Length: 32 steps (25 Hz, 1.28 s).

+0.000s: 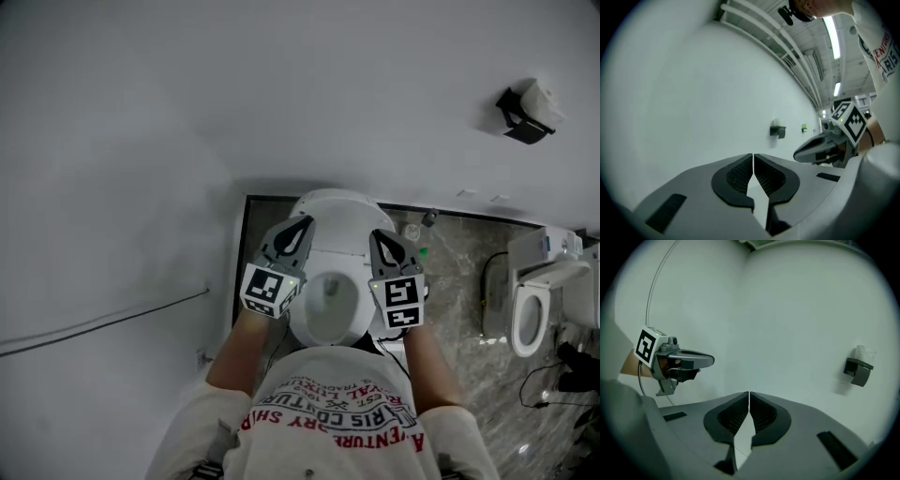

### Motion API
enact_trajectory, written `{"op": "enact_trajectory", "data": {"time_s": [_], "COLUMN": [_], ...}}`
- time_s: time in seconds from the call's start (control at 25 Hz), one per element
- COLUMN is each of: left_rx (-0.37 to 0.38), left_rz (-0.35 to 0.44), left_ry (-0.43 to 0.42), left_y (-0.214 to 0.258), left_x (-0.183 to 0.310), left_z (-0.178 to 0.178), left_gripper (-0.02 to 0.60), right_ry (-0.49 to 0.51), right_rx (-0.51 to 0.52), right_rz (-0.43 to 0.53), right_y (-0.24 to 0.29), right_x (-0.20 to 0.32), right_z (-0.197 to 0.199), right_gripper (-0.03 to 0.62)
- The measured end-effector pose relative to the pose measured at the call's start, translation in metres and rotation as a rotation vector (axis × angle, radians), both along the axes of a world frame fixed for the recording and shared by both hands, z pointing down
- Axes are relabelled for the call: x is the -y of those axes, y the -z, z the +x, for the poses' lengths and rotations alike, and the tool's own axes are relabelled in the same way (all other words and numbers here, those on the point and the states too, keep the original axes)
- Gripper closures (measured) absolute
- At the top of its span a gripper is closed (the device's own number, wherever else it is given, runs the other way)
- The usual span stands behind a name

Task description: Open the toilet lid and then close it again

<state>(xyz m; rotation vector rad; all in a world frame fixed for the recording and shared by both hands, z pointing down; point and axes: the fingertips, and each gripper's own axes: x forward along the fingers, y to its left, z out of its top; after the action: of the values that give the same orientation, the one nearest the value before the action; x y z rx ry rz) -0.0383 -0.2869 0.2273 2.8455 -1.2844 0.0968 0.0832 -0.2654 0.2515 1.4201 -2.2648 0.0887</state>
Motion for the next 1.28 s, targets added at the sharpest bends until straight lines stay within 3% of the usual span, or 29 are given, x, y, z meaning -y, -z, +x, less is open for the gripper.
{"op": "enact_trajectory", "data": {"time_s": [0.12,0.24,0.32,0.52,0.84,1.28], "left_rx": [-0.106,-0.143,-0.122,0.022,-0.016,0.041], "left_rz": [0.035,0.021,-0.006,-0.052,-0.109,-0.095], "left_ry": [0.038,0.063,0.084,0.118,0.097,0.091], "left_y": [0.026,0.032,0.027,0.009,0.01,0.009], "left_x": [-0.026,-0.047,-0.06,-0.093,-0.111,-0.099], "left_z": [-0.019,-0.032,-0.036,-0.031,-0.038,-0.036], "left_gripper": [0.565,0.571,0.574,0.574,0.575,0.576], "right_ry": [-0.087,-0.162,-0.184,-0.202,-0.212,-0.214], "right_rx": [0.124,0.202,0.187,0.177,0.162,0.141], "right_rz": [0.019,0.037,0.06,0.089,0.117,0.094], "right_y": [0.014,0.02,0.022,0.029,0.035,0.031], "right_x": [-0.024,-0.043,-0.056,-0.077,-0.097,-0.091], "right_z": [-0.006,-0.013,-0.019,-0.035,-0.057,-0.053], "right_gripper": [0.574,0.574,0.574,0.574,0.574,0.574]}}
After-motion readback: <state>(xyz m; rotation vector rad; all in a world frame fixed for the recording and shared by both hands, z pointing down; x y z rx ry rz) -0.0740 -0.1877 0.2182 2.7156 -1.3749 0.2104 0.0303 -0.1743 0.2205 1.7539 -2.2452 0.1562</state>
